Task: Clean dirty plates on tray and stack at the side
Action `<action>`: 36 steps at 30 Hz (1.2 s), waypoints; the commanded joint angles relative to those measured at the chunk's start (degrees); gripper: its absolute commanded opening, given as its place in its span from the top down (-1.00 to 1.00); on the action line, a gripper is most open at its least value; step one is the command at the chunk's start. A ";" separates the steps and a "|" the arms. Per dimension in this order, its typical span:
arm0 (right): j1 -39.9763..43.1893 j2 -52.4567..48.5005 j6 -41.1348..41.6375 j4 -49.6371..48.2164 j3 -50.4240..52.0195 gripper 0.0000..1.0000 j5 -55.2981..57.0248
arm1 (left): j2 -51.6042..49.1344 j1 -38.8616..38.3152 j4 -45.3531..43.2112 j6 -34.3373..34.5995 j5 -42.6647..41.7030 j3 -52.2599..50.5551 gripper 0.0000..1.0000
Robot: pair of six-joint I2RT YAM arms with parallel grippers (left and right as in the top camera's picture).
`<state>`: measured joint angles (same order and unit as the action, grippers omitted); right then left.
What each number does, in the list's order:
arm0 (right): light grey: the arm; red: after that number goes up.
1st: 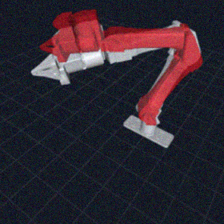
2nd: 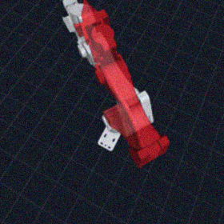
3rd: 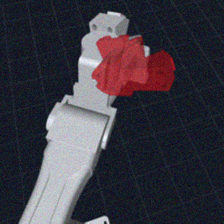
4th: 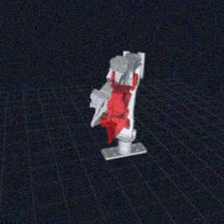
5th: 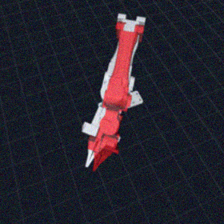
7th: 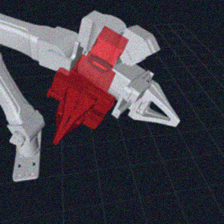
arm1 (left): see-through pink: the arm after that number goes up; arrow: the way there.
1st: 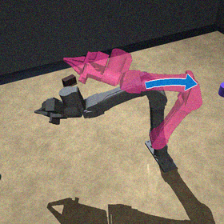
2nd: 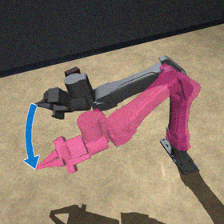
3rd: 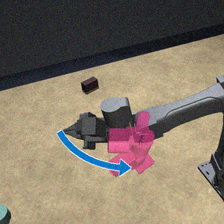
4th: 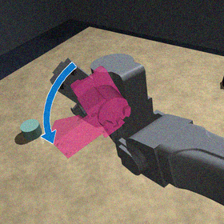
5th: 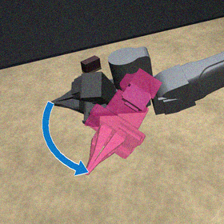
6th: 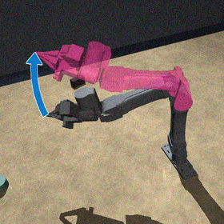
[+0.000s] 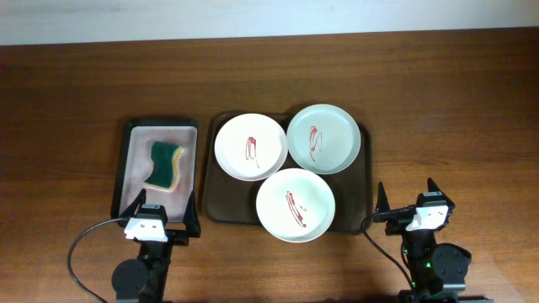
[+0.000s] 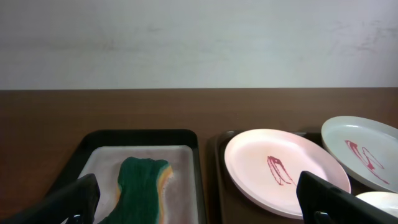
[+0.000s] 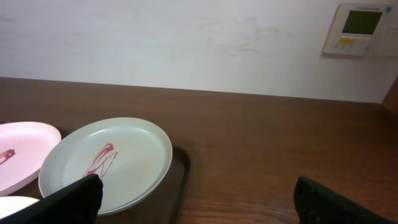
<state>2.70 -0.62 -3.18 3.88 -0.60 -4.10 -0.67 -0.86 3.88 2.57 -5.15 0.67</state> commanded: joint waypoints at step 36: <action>0.35 -14.27 13.77 26.93 -28.30 -0.97 -6.29 | -41.70 -0.22 28.41 1.05 -0.02 41.44 -0.99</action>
<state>2.70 -9.74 10.35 29.82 -24.51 -8.49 -38.06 -0.86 30.09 3.01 -5.15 36.34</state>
